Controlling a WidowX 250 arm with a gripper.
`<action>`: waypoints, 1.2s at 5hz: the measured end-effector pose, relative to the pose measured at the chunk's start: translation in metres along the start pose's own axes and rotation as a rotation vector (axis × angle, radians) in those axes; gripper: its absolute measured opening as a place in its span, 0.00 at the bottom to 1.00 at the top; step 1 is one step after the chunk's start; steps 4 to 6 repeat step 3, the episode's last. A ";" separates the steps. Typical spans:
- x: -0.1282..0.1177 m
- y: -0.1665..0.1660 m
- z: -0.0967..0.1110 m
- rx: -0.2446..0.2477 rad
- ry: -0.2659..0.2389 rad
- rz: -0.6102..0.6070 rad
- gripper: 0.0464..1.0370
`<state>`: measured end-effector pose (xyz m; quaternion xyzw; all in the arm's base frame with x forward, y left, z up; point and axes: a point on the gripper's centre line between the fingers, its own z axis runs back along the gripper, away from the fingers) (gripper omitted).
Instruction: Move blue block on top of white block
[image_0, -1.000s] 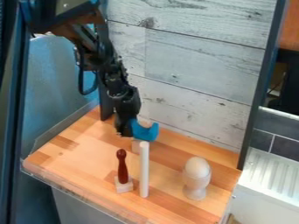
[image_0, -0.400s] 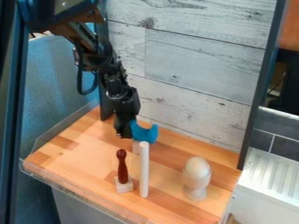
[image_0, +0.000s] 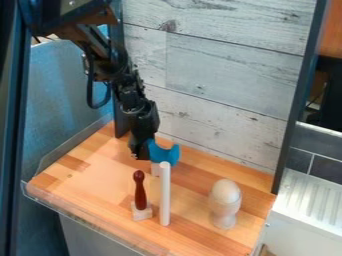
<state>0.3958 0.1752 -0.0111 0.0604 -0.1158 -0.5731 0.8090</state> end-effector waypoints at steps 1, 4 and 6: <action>-0.003 0.000 0.000 0.003 0.014 0.014 0.61; -0.006 0.002 0.001 0.011 0.024 0.046 0.97; -0.006 0.002 0.001 0.011 0.024 0.046 0.97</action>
